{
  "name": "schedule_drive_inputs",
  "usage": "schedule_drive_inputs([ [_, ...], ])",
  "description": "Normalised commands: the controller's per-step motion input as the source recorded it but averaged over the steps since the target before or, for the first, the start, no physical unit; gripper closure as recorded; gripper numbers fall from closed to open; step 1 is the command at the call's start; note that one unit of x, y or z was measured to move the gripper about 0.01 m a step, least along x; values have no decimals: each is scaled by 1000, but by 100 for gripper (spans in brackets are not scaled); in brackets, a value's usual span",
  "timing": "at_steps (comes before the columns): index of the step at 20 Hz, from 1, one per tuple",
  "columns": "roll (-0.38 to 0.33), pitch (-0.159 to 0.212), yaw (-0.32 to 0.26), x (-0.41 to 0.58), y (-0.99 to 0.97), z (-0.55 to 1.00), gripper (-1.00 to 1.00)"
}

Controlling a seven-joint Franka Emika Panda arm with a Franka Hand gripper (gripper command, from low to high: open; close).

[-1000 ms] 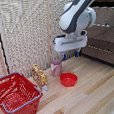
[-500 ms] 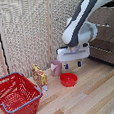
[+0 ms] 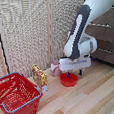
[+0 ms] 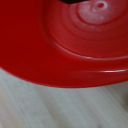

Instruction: Move your gripper in the direction of the red bowl and clutch it softly. Cautiously raise the red bowl up from the surface. Hover the red bowl above the basket and gently bring it down inside. Let go of the gripper's grasp when the red bowl is within the basket.

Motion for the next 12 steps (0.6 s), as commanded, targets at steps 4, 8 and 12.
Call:
schedule_drive_inputs([
  [4,-21,0,14,0,-3,-180,100],
  [8,-10,14,0,0,8,-2,100],
  [12,0,0,0,0,0,0,100],
])
